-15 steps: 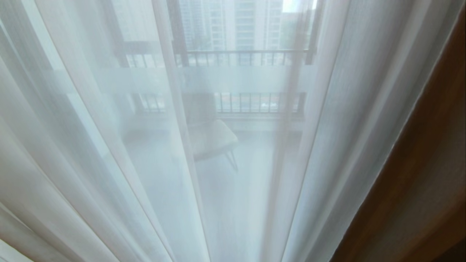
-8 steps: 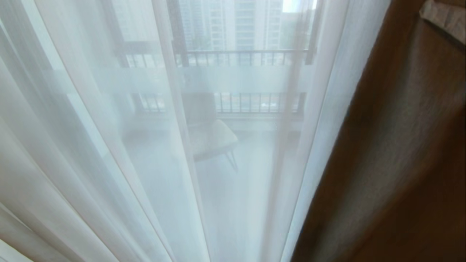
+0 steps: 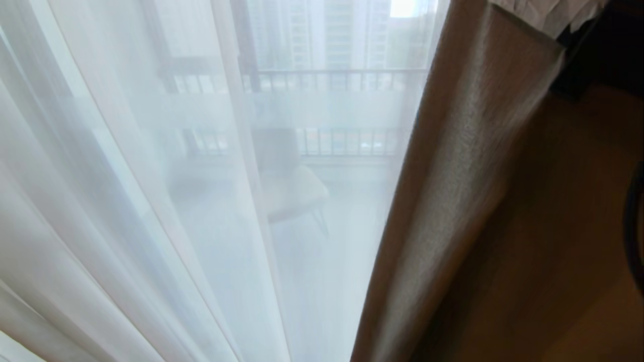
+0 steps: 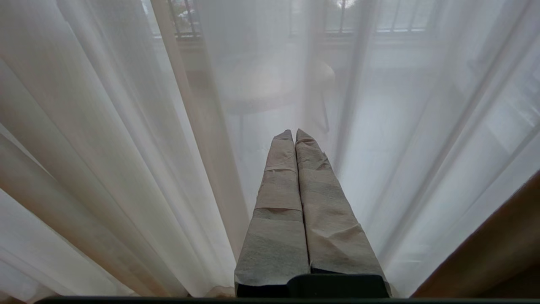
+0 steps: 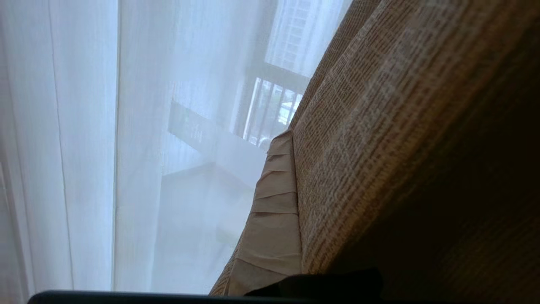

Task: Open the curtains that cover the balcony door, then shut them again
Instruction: Close the outer curtains on both sides

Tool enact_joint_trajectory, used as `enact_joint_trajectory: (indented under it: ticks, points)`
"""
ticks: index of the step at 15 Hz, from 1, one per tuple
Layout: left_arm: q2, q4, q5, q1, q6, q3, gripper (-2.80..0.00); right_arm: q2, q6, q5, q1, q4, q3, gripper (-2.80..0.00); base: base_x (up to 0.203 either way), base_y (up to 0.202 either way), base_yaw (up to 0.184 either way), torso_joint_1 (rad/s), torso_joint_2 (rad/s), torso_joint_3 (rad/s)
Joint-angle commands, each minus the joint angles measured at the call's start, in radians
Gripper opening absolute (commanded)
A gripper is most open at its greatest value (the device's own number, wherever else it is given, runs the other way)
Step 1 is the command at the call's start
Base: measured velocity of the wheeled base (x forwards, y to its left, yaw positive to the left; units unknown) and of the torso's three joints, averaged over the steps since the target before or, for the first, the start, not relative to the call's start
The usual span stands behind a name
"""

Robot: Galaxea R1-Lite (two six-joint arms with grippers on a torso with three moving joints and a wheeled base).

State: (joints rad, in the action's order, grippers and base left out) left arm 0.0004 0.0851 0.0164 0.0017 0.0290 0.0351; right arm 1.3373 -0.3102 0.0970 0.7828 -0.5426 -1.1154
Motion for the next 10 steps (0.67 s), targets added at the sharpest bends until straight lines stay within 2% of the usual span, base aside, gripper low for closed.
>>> enact_joint_trajectory:
  ticks: [1, 10]
  points:
    - [0.000, 0.001, 0.000, 0.000, 0.000, 0.000, -2.80, 0.061, -0.013, 0.010, 0.042, -0.002, -0.034, -2.80, 0.000, 0.000, 0.000, 0.000, 0.00, 0.000]
    - [0.000, 0.001, 0.000, 0.001, 0.000, 0.000, -2.80, 0.138, -0.035, 0.076, 0.161, -0.052, -0.049, -2.80, 0.000, 0.000, 0.000, 0.000, 0.00, 0.000]
